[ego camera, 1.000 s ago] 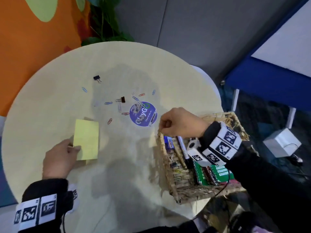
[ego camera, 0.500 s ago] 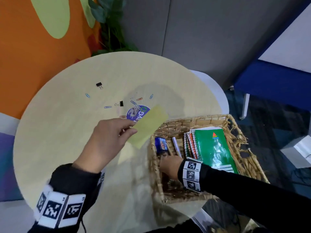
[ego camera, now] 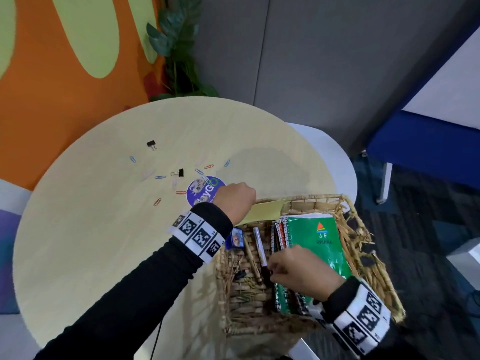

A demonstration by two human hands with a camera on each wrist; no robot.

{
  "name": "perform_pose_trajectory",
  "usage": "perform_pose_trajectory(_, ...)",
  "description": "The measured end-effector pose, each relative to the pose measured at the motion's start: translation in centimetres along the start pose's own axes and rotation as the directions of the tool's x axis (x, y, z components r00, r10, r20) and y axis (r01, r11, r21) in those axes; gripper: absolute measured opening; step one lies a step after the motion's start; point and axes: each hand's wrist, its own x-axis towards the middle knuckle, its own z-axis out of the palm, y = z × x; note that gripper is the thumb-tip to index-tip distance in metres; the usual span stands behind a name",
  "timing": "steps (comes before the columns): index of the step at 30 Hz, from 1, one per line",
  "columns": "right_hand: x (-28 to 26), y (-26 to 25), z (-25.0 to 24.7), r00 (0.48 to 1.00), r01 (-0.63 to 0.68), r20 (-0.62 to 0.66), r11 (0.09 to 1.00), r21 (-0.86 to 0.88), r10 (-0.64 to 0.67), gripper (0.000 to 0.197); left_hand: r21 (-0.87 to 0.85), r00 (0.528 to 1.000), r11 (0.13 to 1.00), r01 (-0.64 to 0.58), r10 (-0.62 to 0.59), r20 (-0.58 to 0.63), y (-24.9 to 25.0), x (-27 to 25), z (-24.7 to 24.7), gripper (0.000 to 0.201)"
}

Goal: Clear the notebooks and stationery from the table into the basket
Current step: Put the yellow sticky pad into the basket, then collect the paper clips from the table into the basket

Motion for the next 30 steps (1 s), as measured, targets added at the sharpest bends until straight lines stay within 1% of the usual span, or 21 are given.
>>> perform_pose_trajectory(3,-1.2,1.2,-0.1,0.999,0.016,-0.036,0.999,0.049,-0.014,0.017,0.044,0.999,0.999,-0.001,0.0,0.039,0.5,0.3,0.5,0.026)
perform_pose_trajectory(8,-1.3,2.9,-0.5,1.0,0.022,-0.022,0.994,0.108,-0.02,0.017,0.107,0.996,0.994,0.037,-0.045,0.079,0.8,0.5,0.6,0.031)
perform_pose_trajectory(10,-0.8,3.2,-1.0,0.999,0.041,-0.009,0.993,0.113,-0.04,0.018,0.095,0.992,0.994,0.052,-0.062,0.111,0.6,0.5,0.8,0.033)
perform_pose_trajectory(12,-0.2,3.4,-1.9,0.998,0.057,0.02,0.991,0.117,-0.059,0.018,0.018,0.987,0.997,0.078,-0.079,0.14,0.3,0.6,1.2,0.029)
perform_pose_trajectory(13,0.2,3.5,-2.6,0.997,0.065,0.031,0.99,0.127,-0.07,0.018,-0.047,0.987,0.994,0.095,-0.088,0.132,-0.1,0.6,1.2,0.026)
perform_pose_trajectory(14,0.6,3.4,-3.5,0.996,0.073,0.041,0.988,0.139,-0.08,0.019,-0.14,0.989,0.983,0.114,-0.1,0.107,-0.7,0.5,1.2,0.025)
perform_pose_trajectory(16,1.9,3.1,-5.8,0.994,0.092,0.047,0.983,0.16,-0.101,0.018,-0.344,0.988,0.927,0.149,-0.149,0.027,-2.6,0.2,1.1,0.033)
perform_pose_trajectory(18,3.9,2.6,-8.7,0.992,0.115,0.024,0.981,0.155,-0.12,0.017,-0.479,0.964,0.858,0.184,-0.253,-0.083,-5.3,-0.1,1.2,0.029)
perform_pose_trajectory(20,6.7,2.0,-11.4,0.988,0.152,-0.028,0.981,0.117,-0.15,0.016,-0.548,0.913,0.8,0.243,-0.38,-0.15,-8.8,-0.1,2.0,0.017)
perform_pose_trajectory(22,10.2,1.3,-13.5,0.98,0.194,-0.067,0.979,0.057,-0.19,0.016,-0.565,0.864,0.766,0.306,-0.473,-0.173,-12.3,0.3,3.4,0.009)
perform_pose_trajectory(24,14.2,0.8,-14.9,0.973,0.215,-0.078,0.976,-0.026,-0.216,0.016,-0.558,0.837,0.752,0.351,-0.519,-0.172,-15.3,1.2,5.4,0.008)
perform_pose_trajectory(25,16.3,0.5,-15.3,0.972,0.217,-0.078,0.975,-0.055,-0.221,0.015,-0.553,0.834,0.753,0.356,-0.524,-0.176,-16.5,1.8,6.3,0.008)
perform_pose_trajectory(27,20.2,0.2,-15.6,0.978,0.195,-0.065,0.977,-0.083,-0.201,0.015,-0.547,0.845,0.766,0.338,-0.502,-0.181,-18.3,3.0,8.0,0.009)
perform_pose_trajectory(30,24.9,-0.1,-14.7,0.989,0.146,0.014,0.981,-0.127,-0.146,0.014,-0.516,0.895,0.808,0.286,-0.418,-0.158,-19.5,4.9,9.8,0.008)
